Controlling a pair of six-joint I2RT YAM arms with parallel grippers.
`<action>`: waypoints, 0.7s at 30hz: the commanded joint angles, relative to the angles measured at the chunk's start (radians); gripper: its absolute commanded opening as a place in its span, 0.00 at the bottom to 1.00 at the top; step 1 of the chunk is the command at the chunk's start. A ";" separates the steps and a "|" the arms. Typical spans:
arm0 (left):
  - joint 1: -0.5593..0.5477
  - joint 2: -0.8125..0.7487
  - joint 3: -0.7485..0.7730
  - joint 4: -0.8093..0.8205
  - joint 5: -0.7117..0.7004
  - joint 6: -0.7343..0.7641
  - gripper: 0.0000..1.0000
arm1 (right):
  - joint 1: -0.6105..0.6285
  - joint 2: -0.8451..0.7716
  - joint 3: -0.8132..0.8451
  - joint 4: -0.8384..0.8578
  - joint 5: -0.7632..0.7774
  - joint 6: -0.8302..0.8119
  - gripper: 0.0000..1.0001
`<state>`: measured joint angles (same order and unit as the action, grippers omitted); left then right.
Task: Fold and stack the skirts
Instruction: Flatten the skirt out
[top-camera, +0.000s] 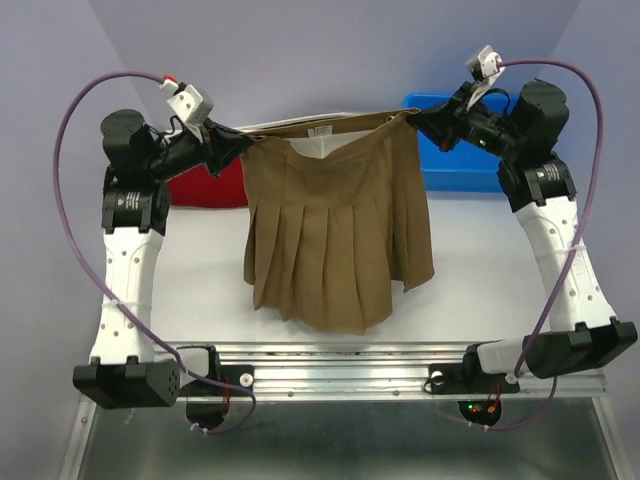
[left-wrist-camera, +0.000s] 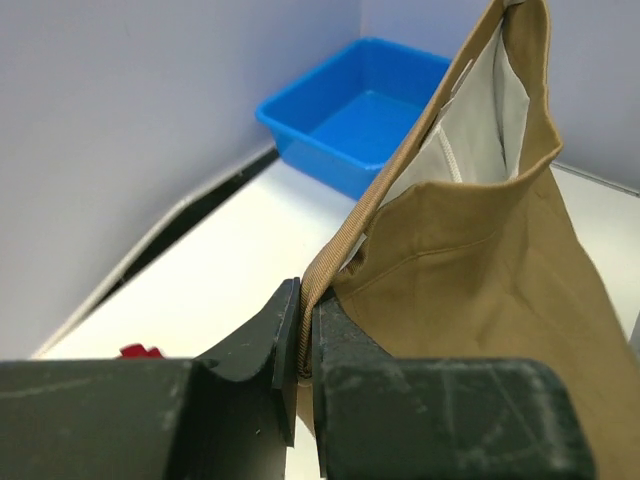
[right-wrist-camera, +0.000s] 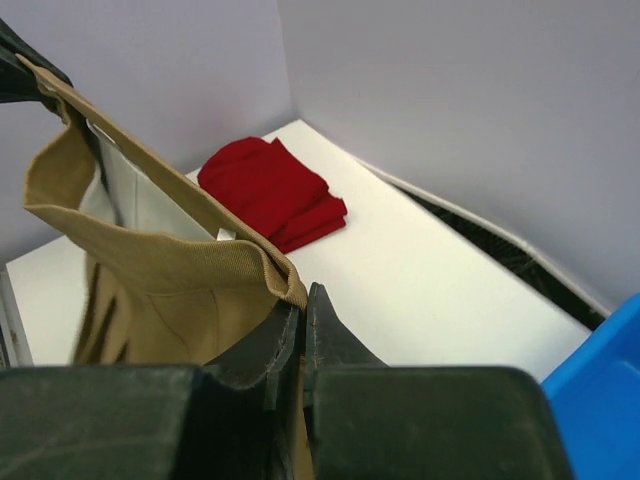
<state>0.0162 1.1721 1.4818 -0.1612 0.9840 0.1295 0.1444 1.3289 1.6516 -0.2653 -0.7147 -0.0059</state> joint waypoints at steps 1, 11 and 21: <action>0.060 -0.005 0.066 0.060 -0.120 -0.004 0.00 | -0.085 -0.002 0.043 0.028 0.189 -0.026 0.01; 0.059 -0.164 -0.018 0.023 -0.128 0.045 0.00 | -0.085 -0.118 0.031 -0.072 0.169 -0.081 0.01; 0.059 -0.448 -0.167 -0.187 -0.116 0.196 0.00 | -0.085 -0.365 -0.128 -0.227 0.077 -0.123 0.01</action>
<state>0.0158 0.8028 1.3163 -0.2890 1.0061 0.2321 0.1436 1.0336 1.5433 -0.4301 -0.8082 -0.0586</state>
